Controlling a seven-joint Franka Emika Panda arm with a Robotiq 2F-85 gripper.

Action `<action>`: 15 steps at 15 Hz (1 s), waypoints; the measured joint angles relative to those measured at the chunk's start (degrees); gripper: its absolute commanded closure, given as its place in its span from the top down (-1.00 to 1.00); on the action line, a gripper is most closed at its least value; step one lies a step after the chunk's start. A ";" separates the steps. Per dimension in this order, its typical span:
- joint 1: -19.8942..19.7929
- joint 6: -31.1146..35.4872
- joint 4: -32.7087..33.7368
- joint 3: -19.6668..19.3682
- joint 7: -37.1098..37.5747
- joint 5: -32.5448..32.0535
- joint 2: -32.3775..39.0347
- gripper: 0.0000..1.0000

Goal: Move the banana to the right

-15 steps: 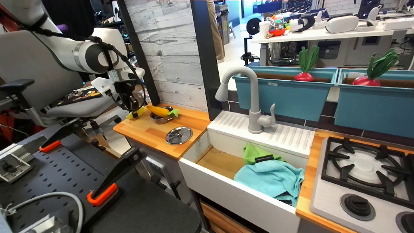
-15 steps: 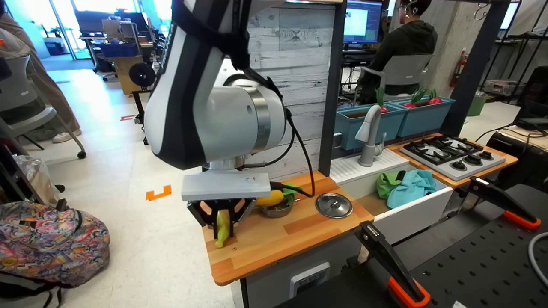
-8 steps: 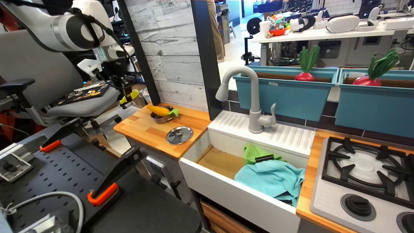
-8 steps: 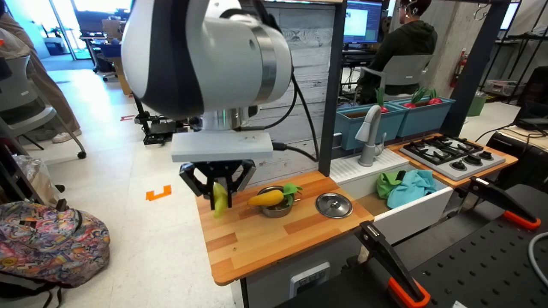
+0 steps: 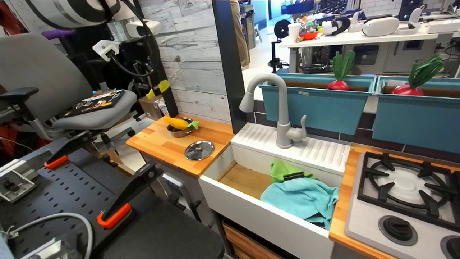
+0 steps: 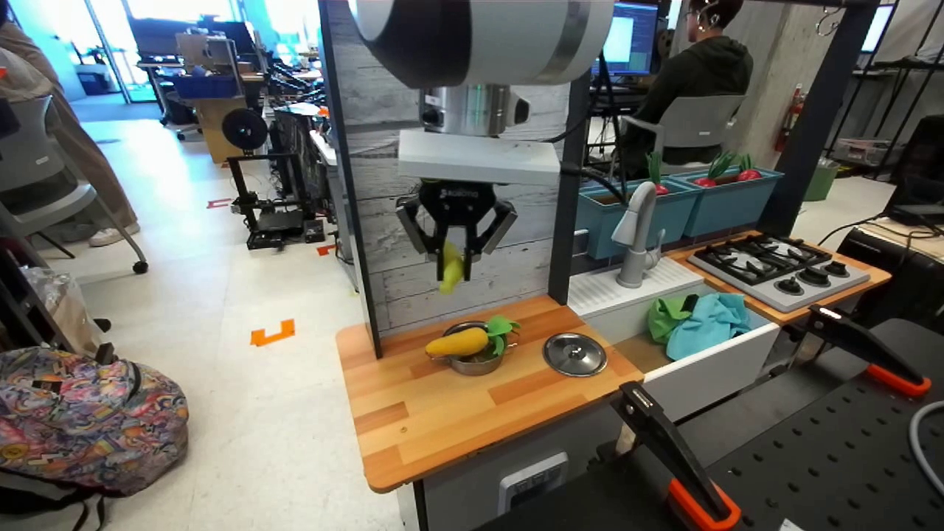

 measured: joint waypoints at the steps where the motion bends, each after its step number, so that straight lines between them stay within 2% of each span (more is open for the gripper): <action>1: -1.57 0.70 -0.95 0.02 -0.32 0.03 -0.46 -0.93; 6: -9.73 4.21 -3.95 1.07 -4.15 2.02 -0.54 -0.93; 11: -17.75 7.20 -4.50 4.77 -7.92 7.30 1.69 -0.93; 15: -22.01 7.99 -3.24 7.63 -8.68 10.52 5.47 -0.93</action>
